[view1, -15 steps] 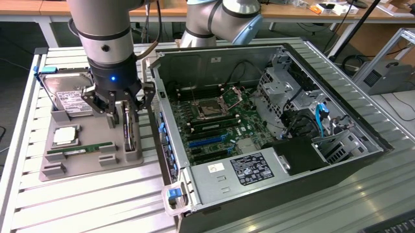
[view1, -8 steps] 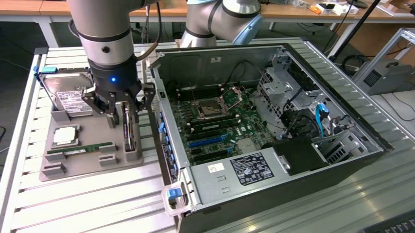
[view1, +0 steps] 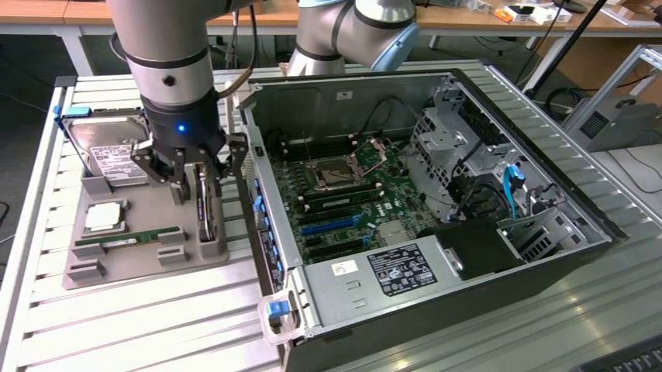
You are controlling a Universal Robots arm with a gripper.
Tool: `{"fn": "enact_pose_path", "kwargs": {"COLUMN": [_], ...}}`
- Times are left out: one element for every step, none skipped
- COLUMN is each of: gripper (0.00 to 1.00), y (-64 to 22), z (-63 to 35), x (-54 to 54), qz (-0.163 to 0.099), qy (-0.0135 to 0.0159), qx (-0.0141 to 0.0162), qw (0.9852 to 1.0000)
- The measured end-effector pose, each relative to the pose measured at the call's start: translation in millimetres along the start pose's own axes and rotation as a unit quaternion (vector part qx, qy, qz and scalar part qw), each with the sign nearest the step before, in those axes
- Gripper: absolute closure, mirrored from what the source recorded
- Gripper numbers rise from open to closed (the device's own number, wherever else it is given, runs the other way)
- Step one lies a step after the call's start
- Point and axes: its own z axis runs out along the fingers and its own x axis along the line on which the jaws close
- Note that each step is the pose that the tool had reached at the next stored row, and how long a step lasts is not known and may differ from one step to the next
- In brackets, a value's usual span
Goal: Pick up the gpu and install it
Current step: 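Pick up the gpu and move the gpu toward the slot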
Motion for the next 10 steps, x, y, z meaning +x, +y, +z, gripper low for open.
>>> {"fn": "enact_pose_path", "kwargs": {"gripper": [0.52, 0.52, 0.52, 0.52, 0.52, 0.52, 0.52, 0.52, 0.52, 0.52], "y": [0.0, 0.0, 0.0, 0.0, 0.0, 0.0, 0.0, 0.0, 0.0, 0.0], "z": [0.2, 0.5, 0.7, 0.9, 1.2, 1.4, 1.7, 1.9, 2.2, 2.6], "x": [0.0, 0.0, 0.0, 0.0, 0.0, 0.0, 0.0, 0.1, 0.2, 0.4], "qz": [0.000, 0.000, 0.000, 0.000, 0.000, 0.000, 0.000, 0.000, 0.000, 0.000], "qy": [0.0000, 0.0000, 0.0000, 0.0000, 0.0000, 0.0000, 0.0000, 0.0001, 0.0000, 0.0000], "qx": [0.0000, 0.0000, 0.0000, 0.0000, 0.0000, 0.0001, 0.0001, 0.0001, 0.0001, 0.0001], "qw": [1.0000, 1.0000, 1.0000, 1.0000, 1.0000, 1.0000, 1.0000, 1.0000, 1.0000, 1.0000]}}
